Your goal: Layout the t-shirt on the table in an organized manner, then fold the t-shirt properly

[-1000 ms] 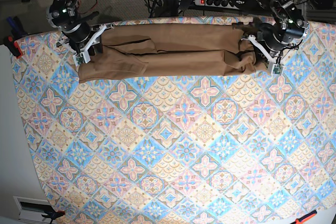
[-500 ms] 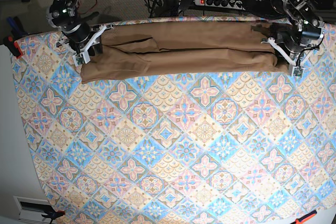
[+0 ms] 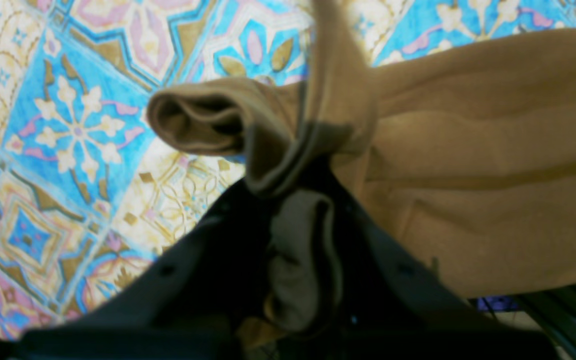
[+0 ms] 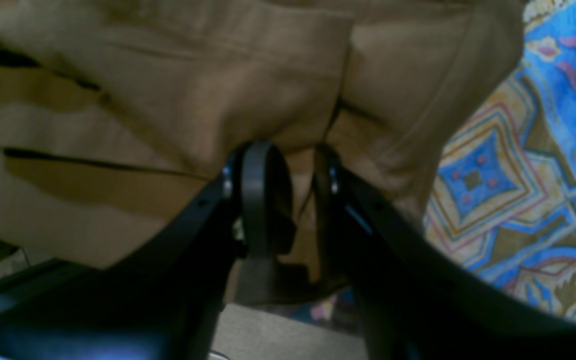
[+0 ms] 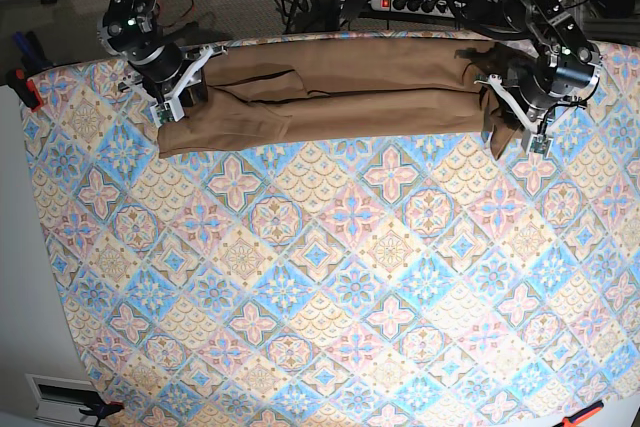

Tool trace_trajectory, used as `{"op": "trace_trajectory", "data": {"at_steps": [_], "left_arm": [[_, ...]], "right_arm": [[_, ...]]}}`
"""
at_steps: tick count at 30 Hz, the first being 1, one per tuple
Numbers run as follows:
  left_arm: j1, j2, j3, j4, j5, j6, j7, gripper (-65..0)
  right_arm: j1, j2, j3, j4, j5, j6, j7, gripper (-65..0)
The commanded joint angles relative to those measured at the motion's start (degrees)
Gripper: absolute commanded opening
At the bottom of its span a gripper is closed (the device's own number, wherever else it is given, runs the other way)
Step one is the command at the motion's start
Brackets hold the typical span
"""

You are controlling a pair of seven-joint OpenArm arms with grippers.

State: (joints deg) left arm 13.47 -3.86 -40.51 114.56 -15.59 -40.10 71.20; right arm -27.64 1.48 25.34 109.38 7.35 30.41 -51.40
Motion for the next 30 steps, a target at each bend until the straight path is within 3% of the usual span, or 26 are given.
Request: {"op": "trace_trajectory", "data": {"at_steps": [1, 17, 27, 30], "left_arm": [[-0.3, 0.5, 0.0, 1.1, -0.2, 0.1, -0.4, -65.0], [2.3, 1.2, 17.6, 1.3, -0.8, 0.1, -2.6, -65.0], [8.0, 0.7, 34.2, 1.4, -0.3, 0.1, -17.4, -65.0], [8.2, 0.7, 36.6, 1.3, -0.2, 0.1, -18.9, -65.0]], "right_arm": [[0.1, 0.4, -0.2, 0.9, 0.9, 0.2, 1.0, -51.3], [0.1, 0.4, -0.1, 0.9, 0.9, 0.2, 1.0, -51.3], [0.1, 0.4, -0.1, 0.9, 0.9, 0.1, 1.0, -51.3], [0.1, 0.4, -0.1, 0.9, 0.9, 0.1, 1.0, -51.3]]}}
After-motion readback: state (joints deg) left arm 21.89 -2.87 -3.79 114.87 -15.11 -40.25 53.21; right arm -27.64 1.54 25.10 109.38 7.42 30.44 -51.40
